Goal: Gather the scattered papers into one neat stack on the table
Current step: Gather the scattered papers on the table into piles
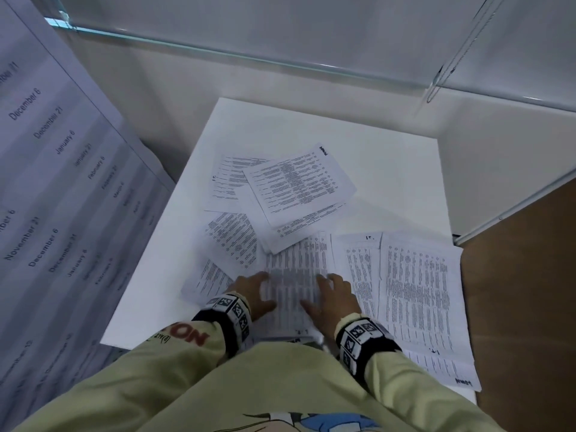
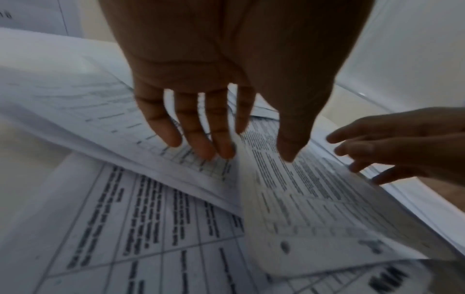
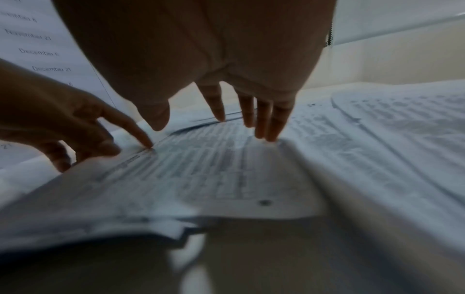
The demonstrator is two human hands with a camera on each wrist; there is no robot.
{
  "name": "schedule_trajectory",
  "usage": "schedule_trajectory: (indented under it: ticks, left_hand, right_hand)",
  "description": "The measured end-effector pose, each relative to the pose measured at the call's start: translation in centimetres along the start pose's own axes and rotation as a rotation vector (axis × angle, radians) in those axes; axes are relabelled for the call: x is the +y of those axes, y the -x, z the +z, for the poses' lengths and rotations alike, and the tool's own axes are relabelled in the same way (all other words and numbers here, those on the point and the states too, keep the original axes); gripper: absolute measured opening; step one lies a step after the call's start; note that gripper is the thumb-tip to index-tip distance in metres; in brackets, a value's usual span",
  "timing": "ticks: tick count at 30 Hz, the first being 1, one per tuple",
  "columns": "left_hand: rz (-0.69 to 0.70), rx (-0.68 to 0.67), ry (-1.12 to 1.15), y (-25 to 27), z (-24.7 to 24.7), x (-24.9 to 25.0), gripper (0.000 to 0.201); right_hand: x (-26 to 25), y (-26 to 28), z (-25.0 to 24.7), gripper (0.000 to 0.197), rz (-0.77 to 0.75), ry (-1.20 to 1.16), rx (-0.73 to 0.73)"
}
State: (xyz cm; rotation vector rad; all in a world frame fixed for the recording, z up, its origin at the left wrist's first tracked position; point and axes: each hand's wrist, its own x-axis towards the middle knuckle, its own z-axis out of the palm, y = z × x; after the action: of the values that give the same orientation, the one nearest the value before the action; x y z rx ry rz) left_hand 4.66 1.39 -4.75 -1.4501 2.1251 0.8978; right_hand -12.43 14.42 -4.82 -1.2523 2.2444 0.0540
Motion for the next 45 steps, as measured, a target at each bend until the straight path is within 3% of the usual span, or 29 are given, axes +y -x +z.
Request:
schedule_trajectory:
  ticks: [2, 4, 6, 8, 10, 13, 15, 17, 19, 23, 27, 30, 32, 34, 36, 38, 43, 45]
  left_hand:
    - [-0.026, 0.090, 0.033, 0.2, -0.1, -0.1, 0.067]
    - [-0.160, 0.155, 0.027, 0.1, -0.5, -0.8, 0.067]
    - [-0.305, 0.135, 0.032, 0.2, -0.7, -2.0, 0.075]
    - [-0.360, 0.080, 0.051, 0.1, -0.3, -2.8, 0.083]
    - [-0.338, 0.045, 0.017, 0.2, 0.2, -2.7, 0.087]
    - [-0.268, 0.111, -0.016, 0.2, 0.2, -1.8, 0.085]
    - [-0.278, 0.179, 0.003, 0.2, 0.1, -2.1, 0.088]
    - [-0.340, 0.154, 0.057, 0.4, 0.0, -3.1, 0.096]
    - [-0.367, 0.105, 0.121, 0.5, 0.1, -4.0, 0.104]
    - [-0.311, 0.132, 0.271, 0.3, 0.0, -4.0, 0.104]
    - [-0.267, 0.153, 0.305, 0.0, 0.1, -4.7, 0.077]
    - [-0.267, 0.210, 0.352, -0.4, 0.0, -5.6, 0.037]
    - [-0.275, 0.241, 0.420, -0.5, -0.3, -6.3, 0.022]
    - [-0.282, 0.258, 0.390, -0.9, -0.6, -7.0, 0.019]
    - [-0.285, 0.267, 0.348, -1.4, -0.9, -7.7, 0.020]
    - [-0.292, 0.271, 0.326, -1.9, -1.6, -8.2, 0.023]
    - [-0.386, 0.299, 0.066, -1.6, -3.2, -6.7, 0.042]
    - [-0.268, 0.378, -0.072, -1.1, -2.8, -4.3, 0.048]
  right_hand:
    - [-0.7, -0.3, 0.3, 0.073, 0.056, -0.032, -0.016]
    - [-0.8, -0.4, 0.5, 0.066, 0.083, 0.007, -0.025]
    - [-0.7, -0.5, 0.8, 0.065, 0.075, 0.052, -0.036]
    - [-1.0, -0.8, 0.8, 0.064, 0.046, 0.066, -0.034]
    - [-1.7, -1.0, 1.0, 0.063, -0.024, 0.090, -0.049]
    - [-2.7, -0.9, 1.0, 0.062, -0.093, 0.112, -0.070]
    - [-2.7, -0.9, 0.7, 0.068, 0.010, 0.071, -0.017]
    - [-2.7, -1.0, 0.2, 0.078, 0.149, 0.013, 0.001]
    - [-2.8, -1.4, 0.1, 0.086, 0.209, -0.064, -0.057]
    - [-3.6, -1.9, 0.5, 0.094, 0.275, -0.273, -0.134]
    - [-3.3, -2.0, 0.1, 0.072, 0.285, -0.389, -0.145]
    - [-2.2, -1.7, -0.2, 0.075, 0.290, -0.485, -0.168]
    - [-1.0, -1.5, -0.4, 0.077, 0.290, -0.546, -0.169]
    - [0.5, -1.0, -1.0, 0.068, 0.305, -0.590, -0.147]
    - [2.5, -0.2, -2.2, 0.032, 0.281, -0.624, -0.106]
    - [4.7, 0.6, -3.4, 0.016, 0.269, -0.647, -0.045]
    - [10.9, 2.8, -4.8, 0.023, 0.376, -0.704, 0.059]
    - [13.1, 3.8, -4.5, 0.025, 0.446, -0.734, 0.070]
